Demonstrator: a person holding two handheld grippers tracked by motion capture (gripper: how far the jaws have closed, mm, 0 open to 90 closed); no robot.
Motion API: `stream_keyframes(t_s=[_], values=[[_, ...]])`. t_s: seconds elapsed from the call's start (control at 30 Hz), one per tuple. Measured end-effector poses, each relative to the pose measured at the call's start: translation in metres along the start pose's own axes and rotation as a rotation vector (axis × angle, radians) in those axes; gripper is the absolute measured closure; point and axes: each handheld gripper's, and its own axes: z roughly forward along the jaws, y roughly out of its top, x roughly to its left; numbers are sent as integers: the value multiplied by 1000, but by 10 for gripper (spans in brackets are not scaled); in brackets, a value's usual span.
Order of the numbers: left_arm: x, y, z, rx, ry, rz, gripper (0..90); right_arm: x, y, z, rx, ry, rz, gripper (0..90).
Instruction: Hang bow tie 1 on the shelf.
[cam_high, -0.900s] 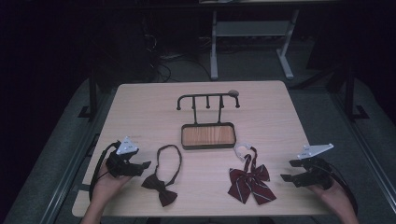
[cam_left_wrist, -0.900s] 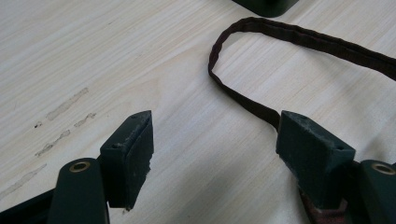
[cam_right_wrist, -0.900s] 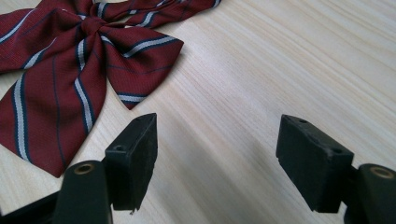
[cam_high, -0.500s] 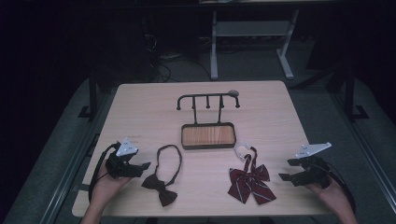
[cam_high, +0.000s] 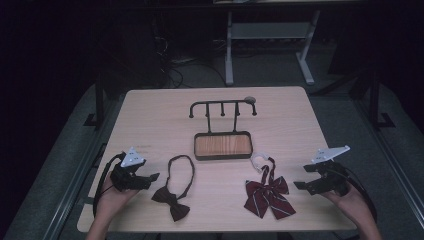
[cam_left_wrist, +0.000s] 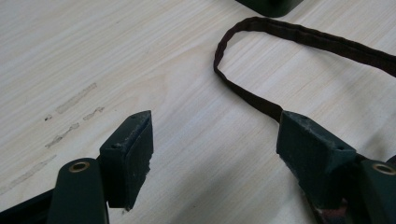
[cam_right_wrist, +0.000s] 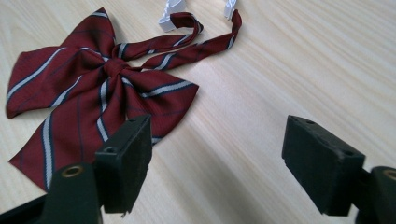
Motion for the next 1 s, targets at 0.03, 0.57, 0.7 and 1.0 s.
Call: stream_keyframes(t_s=[0.03, 0.57, 0.7, 1.0], values=[[0, 1, -1, -3, 3, 5, 278, 1, 6, 1, 11, -1, -12, 233], [1, 0, -4, -16, 10, -1, 278, -4, 44, 17, 92, 24, -8, 243], [-1, 1, -3, -8, 10, 9, 278, -2, 56, 20, 98, 9, -32, 255], [1, -1, -3, -3, 12, 11, 278, -4, 82, 37, 137, -6, -63, 335]])
